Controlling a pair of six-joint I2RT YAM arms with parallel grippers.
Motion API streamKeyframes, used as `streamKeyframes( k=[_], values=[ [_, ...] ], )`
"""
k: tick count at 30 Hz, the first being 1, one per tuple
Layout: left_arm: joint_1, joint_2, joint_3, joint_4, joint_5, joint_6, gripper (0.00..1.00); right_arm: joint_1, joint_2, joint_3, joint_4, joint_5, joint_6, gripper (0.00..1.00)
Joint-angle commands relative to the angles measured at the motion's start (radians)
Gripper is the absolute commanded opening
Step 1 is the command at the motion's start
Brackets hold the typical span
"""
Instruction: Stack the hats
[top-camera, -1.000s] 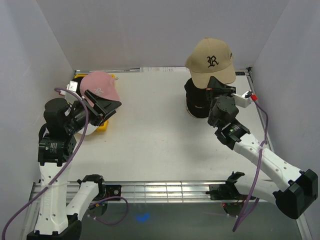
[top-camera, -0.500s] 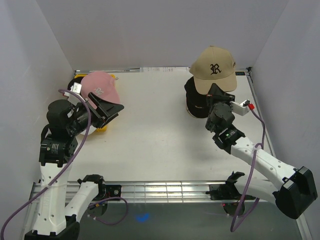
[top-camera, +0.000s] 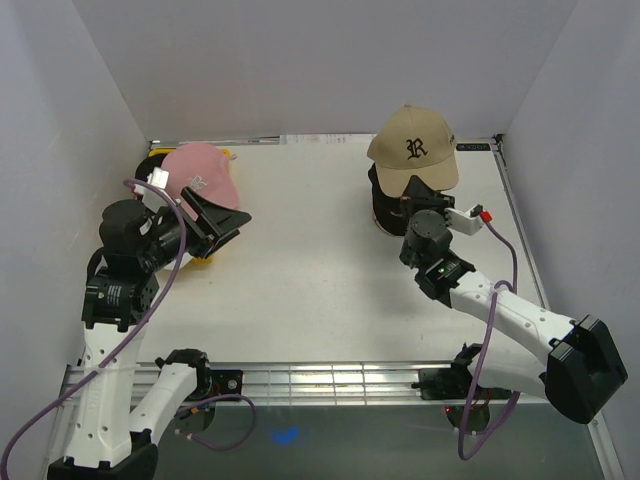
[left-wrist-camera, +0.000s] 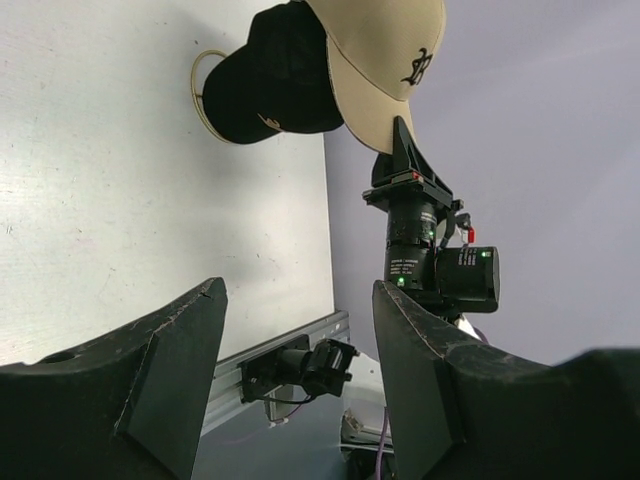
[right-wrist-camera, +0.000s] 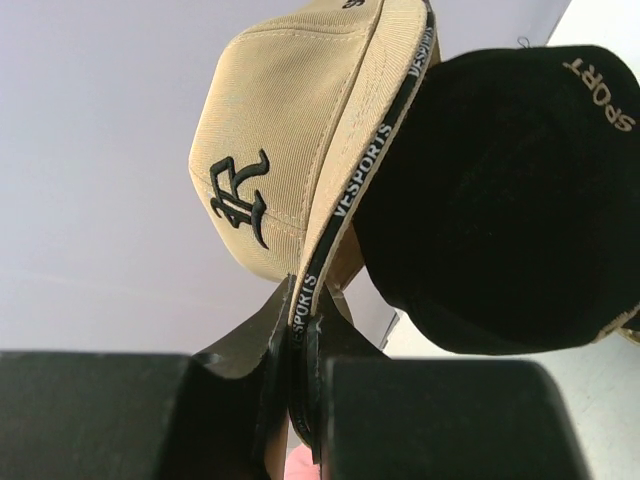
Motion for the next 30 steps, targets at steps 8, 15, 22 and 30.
streamKeyframes(
  k=[8,15,22,30],
  values=[
    [-0.018,-0.009,-0.015,0.019,-0.005,0.02,0.7,0.049,0.031,-0.015,-0.016,0.118,0.127,0.08],
    [-0.029,-0.017,-0.038,0.018,-0.012,0.024,0.7,0.055,0.012,-0.041,-0.138,0.14,0.267,0.08],
    [-0.032,-0.021,-0.043,0.018,-0.015,0.029,0.7,0.055,-0.008,-0.09,-0.196,0.149,0.348,0.08],
    [-0.035,-0.028,-0.057,0.01,-0.023,0.035,0.7,0.055,-0.014,-0.138,-0.313,0.131,0.506,0.08]
  ],
)
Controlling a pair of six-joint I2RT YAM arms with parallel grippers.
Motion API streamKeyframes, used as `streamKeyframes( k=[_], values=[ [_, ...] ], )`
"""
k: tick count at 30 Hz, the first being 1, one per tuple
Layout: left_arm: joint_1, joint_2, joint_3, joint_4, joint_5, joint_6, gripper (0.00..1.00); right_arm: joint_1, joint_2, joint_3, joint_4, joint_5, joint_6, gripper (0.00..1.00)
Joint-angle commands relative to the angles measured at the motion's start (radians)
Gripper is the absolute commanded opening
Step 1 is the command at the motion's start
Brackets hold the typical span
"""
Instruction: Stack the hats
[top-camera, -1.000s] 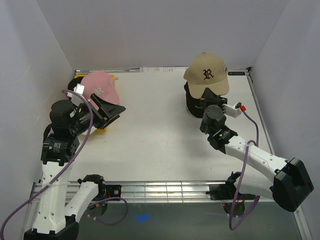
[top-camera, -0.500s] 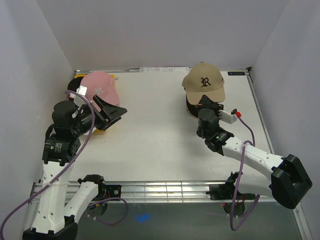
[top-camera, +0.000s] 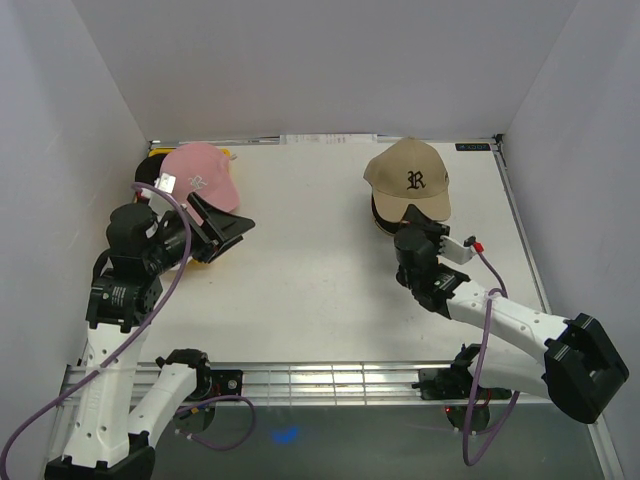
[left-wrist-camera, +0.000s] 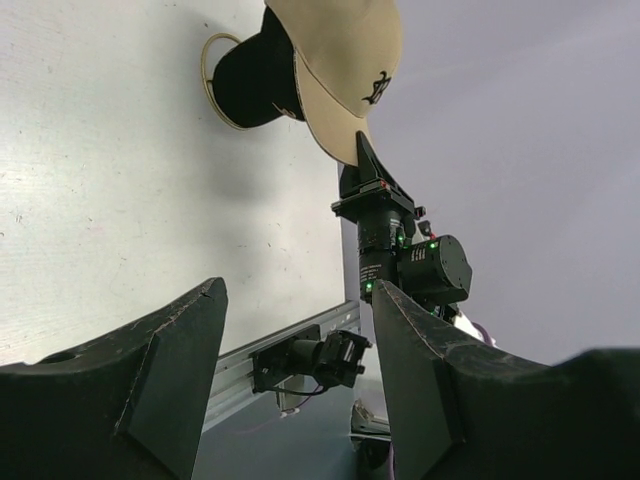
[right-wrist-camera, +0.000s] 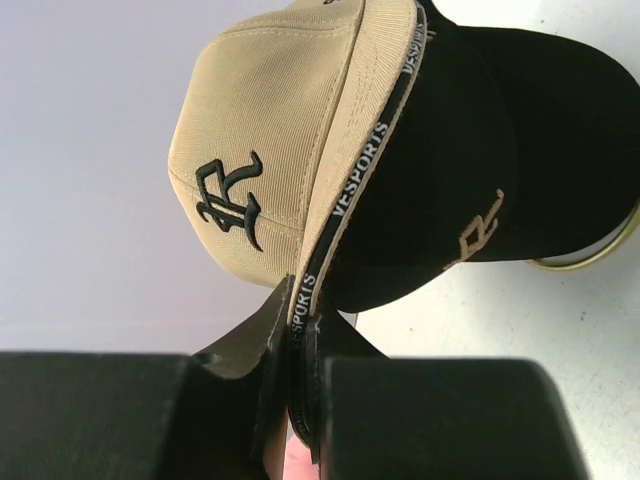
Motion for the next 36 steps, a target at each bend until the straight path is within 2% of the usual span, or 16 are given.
streamKeyframes(
  k=[1,17,36],
  values=[
    [-0.006,-0.012,-0.012,0.002,-0.015,0.021,0.7,0.004,-0.013,-0.034,-0.08,0.053,0.103,0.08],
    [-0.006,-0.025,-0.04,-0.013,-0.04,0.03,0.7,0.002,0.012,-0.117,-0.123,-0.011,0.209,0.08],
    [-0.006,-0.034,-0.029,-0.036,-0.049,0.035,0.7,-0.005,0.122,-0.179,-0.151,-0.09,0.293,0.09]
  ],
)
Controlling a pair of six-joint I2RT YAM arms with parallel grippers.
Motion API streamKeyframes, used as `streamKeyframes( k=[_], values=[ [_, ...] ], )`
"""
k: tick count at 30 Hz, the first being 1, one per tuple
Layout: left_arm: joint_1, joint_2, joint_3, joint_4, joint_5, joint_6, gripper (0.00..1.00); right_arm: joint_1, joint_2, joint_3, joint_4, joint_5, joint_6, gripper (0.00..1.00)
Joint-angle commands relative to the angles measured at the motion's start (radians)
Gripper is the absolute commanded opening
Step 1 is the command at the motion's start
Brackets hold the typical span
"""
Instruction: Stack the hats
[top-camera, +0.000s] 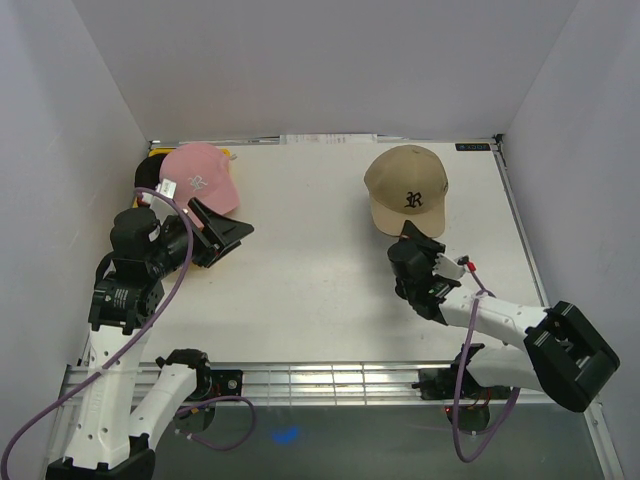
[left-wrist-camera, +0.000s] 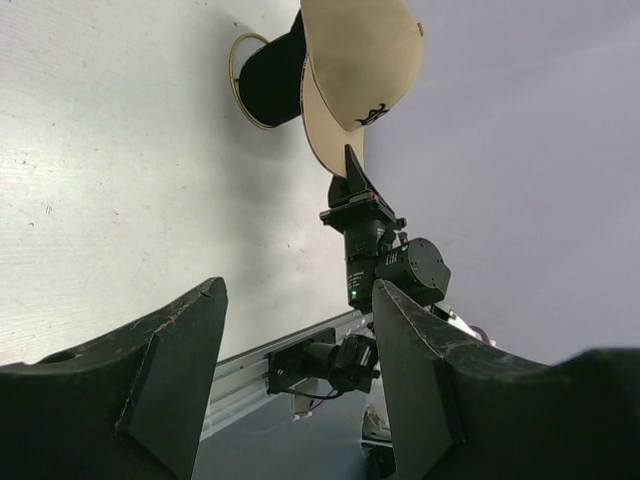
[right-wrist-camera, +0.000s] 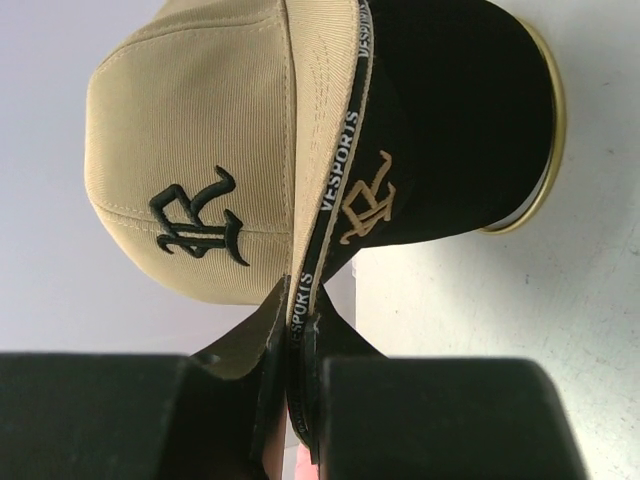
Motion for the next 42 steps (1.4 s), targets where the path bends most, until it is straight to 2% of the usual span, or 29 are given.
streamKeyframes(
  k=[1,11,24,42],
  values=[
    [-0.005,-0.015,0.011,-0.022,-0.011,0.017,0.7,-0.005,0.059,-0.049,-0.17,-0.048,-0.008,0.1],
    [-0.006,-0.019,0.005,-0.035,-0.024,0.02,0.7,-0.015,0.135,-0.068,-0.171,-0.099,0.034,0.12],
    [-0.005,-0.025,-0.013,-0.035,-0.027,0.021,0.7,-0.018,0.188,-0.071,-0.171,-0.13,0.03,0.21],
    [-0.005,-0.041,-0.03,-0.035,-0.028,0.018,0.7,-0.05,0.251,-0.071,-0.176,-0.182,0.017,0.22]
  ],
)
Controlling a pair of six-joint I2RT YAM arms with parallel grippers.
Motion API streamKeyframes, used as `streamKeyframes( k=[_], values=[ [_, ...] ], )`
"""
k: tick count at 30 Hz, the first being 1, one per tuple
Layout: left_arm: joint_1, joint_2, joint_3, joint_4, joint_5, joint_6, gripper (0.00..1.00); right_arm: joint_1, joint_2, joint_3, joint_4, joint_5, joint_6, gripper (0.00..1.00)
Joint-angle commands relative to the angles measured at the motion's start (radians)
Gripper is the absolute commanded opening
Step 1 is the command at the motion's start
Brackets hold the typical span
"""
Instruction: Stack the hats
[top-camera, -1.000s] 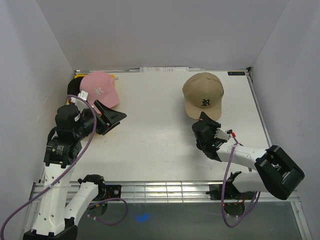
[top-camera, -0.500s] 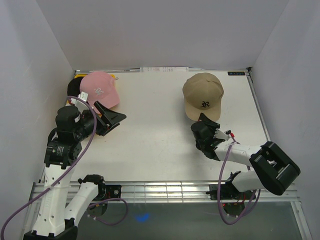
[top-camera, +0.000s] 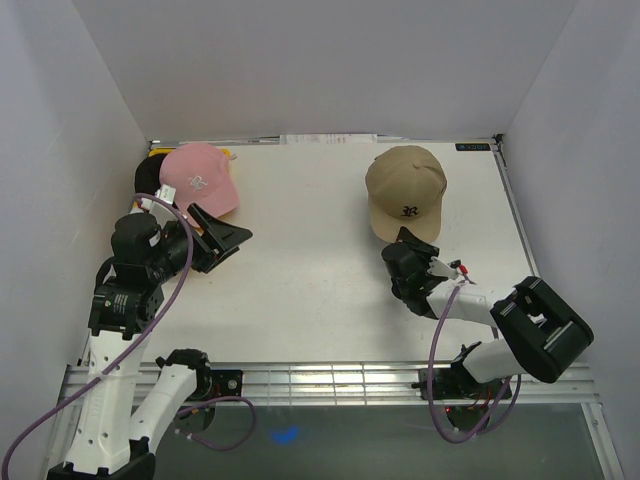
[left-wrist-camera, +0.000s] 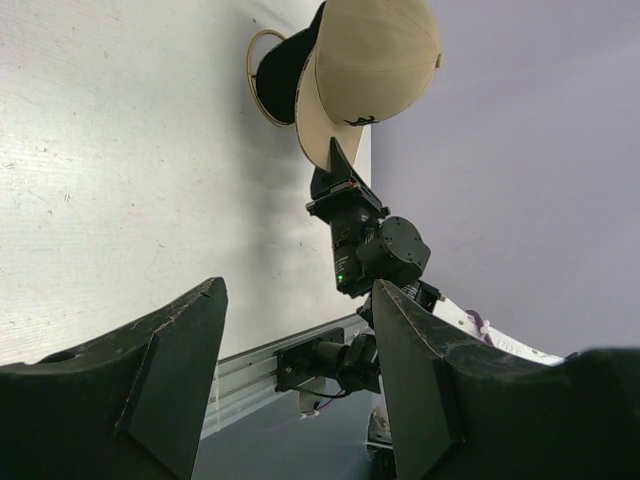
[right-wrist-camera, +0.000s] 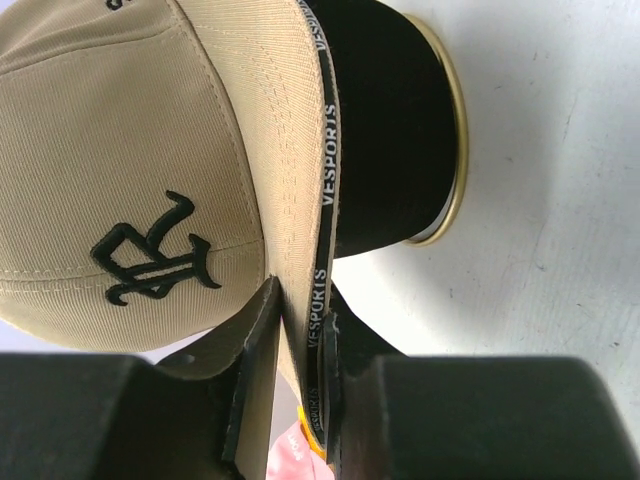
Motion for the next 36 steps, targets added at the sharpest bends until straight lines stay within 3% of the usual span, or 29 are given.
streamKeyframes(
  k=[1,13,24,36],
  values=[
    [-0.006,-0.013,-0.012,0.001,-0.003,0.01,0.7,-0.011,0.066,-0.05,-0.26,-0.109,-0.071,0.22],
    [-0.005,-0.019,-0.012,-0.001,-0.003,0.011,0.7,-0.026,0.106,-0.033,-0.265,-0.128,-0.099,0.24],
    [-0.006,-0.019,-0.01,-0.006,-0.007,0.011,0.7,-0.032,0.125,-0.028,-0.265,-0.168,-0.11,0.45],
    [-0.006,-0.021,-0.013,-0.009,-0.012,0.013,0.7,-0.038,0.129,-0.008,-0.265,-0.188,-0.168,0.57]
  ],
)
